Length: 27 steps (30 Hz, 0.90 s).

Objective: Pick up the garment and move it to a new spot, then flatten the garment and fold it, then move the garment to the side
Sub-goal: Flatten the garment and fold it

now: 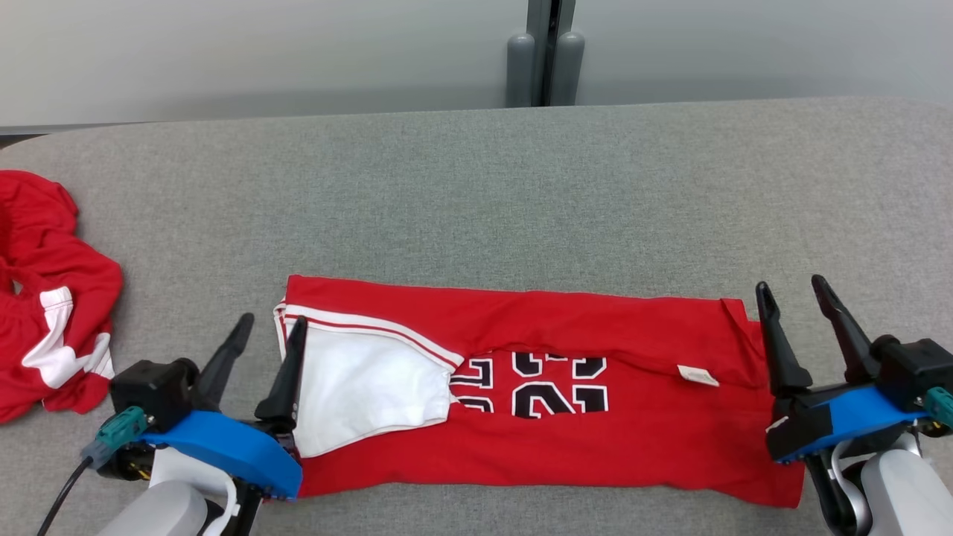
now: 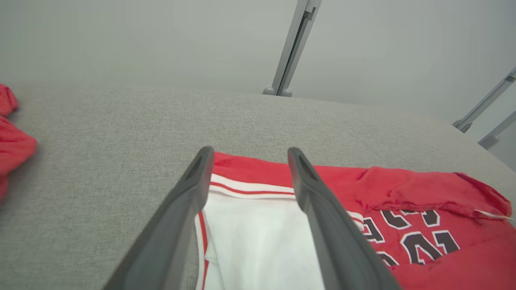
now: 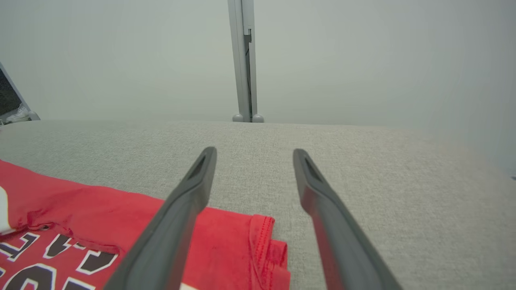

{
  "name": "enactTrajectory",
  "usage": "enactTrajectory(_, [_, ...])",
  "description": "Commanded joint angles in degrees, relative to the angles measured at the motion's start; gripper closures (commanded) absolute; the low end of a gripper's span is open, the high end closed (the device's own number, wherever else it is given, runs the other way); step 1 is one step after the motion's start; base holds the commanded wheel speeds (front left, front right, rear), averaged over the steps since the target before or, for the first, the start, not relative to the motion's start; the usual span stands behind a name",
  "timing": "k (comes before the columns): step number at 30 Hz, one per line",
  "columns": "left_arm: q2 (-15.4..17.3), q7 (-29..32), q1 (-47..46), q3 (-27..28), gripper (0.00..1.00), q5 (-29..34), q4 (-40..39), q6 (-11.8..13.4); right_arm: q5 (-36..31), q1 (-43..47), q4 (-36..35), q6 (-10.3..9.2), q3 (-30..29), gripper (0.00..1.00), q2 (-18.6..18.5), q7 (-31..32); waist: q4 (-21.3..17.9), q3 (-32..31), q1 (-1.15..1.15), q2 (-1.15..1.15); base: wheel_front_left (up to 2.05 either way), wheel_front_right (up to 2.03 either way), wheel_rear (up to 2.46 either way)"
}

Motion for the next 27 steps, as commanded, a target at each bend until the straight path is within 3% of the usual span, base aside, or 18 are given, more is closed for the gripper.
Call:
enactTrajectory(1, [-0.56,-0.69,0.9,1.35,0.0,1.17,0.1,0.66,-0.13,1.17,-0.22,0.02,-0.54,0.0,0.25,-0.3,-0.03,-0.14,0.0,0.0,0.0,0.0,0.0])
enactTrajectory(6, [-3.69,-1.14,2.91,9.38,0.0,7.35,-1.38,2.43,-0.36,1.7,2.45,0.03,-2.45,0.0,0.79,-0.3,0.25,-0.51,0.0,0.0,0.0,0.0,0.0])
enactTrajectory(10, [-7.39,-1.12,6.12,17.1,0.0,14.46,-3.22,2.35,-0.59,1.36,6.58,0.03,-3.07,0.0,1.56,0.0,0.68,-0.62,0.0,0.0,0.0,0.0,0.0])
enactTrajectory(18, [-15.14,-1.14,12.14,29.59,0.0,26.81,-4.96,-0.59,0.4,0.59,13.9,0.03,-4.24,0.0,3.01,2.28,1.37,-0.5,0.0,0.0,0.0,0.0,0.0])
enactTrajectory(27, [-22.1,-1.15,15.73,39.7,0.0,36.55,-4.87,-4.68,1.87,-0.4,19.23,0.03,-3.41,0.0,4.74,3.31,1.67,0.5,0.0,0.0,0.0,0.0,0.0])
